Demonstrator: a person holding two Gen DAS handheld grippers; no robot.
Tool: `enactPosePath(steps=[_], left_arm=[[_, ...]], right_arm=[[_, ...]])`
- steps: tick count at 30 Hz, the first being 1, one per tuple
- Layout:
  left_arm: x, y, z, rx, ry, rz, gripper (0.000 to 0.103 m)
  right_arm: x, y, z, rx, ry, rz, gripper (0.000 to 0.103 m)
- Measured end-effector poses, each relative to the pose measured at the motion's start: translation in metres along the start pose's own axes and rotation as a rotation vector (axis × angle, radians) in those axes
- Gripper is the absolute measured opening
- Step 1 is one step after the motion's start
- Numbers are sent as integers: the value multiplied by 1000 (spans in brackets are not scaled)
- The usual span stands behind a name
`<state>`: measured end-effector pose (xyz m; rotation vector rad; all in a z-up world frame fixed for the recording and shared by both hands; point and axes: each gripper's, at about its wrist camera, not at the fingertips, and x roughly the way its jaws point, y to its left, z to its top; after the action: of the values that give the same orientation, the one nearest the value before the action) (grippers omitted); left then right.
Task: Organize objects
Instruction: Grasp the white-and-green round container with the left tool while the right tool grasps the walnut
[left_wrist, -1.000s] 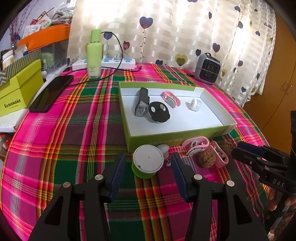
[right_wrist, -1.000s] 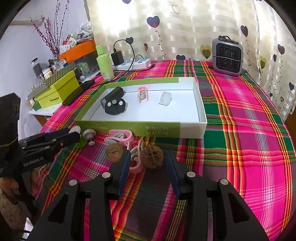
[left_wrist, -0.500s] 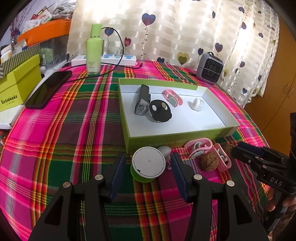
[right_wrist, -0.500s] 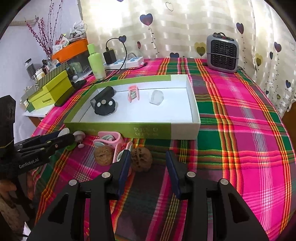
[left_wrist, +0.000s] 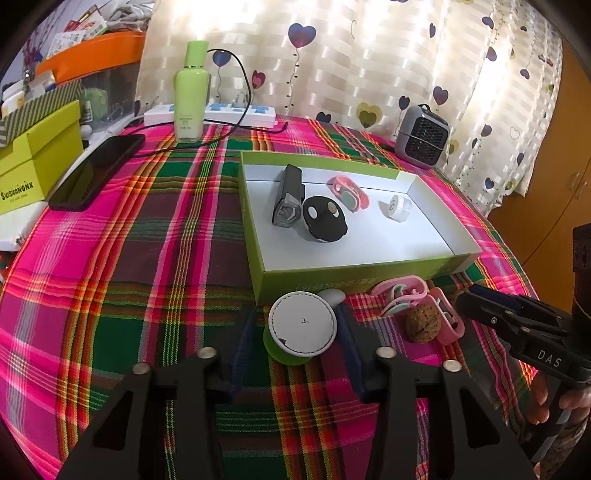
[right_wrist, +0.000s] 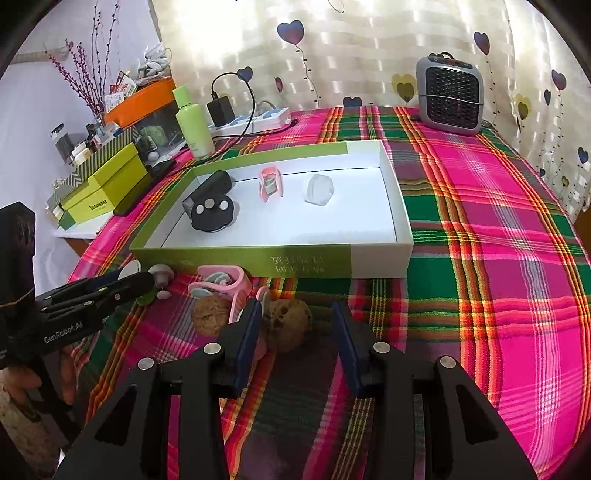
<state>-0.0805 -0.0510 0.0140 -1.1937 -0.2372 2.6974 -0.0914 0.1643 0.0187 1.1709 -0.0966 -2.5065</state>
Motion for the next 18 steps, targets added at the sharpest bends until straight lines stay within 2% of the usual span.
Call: enactPosePath(steps=[6,9,13,18], left_arm=[[-2,-1,0,7,-4,-3,34],[-2,-2,0,8,-5,-2,32],[-2,-1,0,5,-6,0,32],[-4,-1,-1,9,-5,4,32]], right_arm=[[0,-1,-1,7,6,17,40],[0,0,-1,4,6,23,35],[1,1,-1,1,3,27,31],[-1,0,-2,1,-4,18,31]])
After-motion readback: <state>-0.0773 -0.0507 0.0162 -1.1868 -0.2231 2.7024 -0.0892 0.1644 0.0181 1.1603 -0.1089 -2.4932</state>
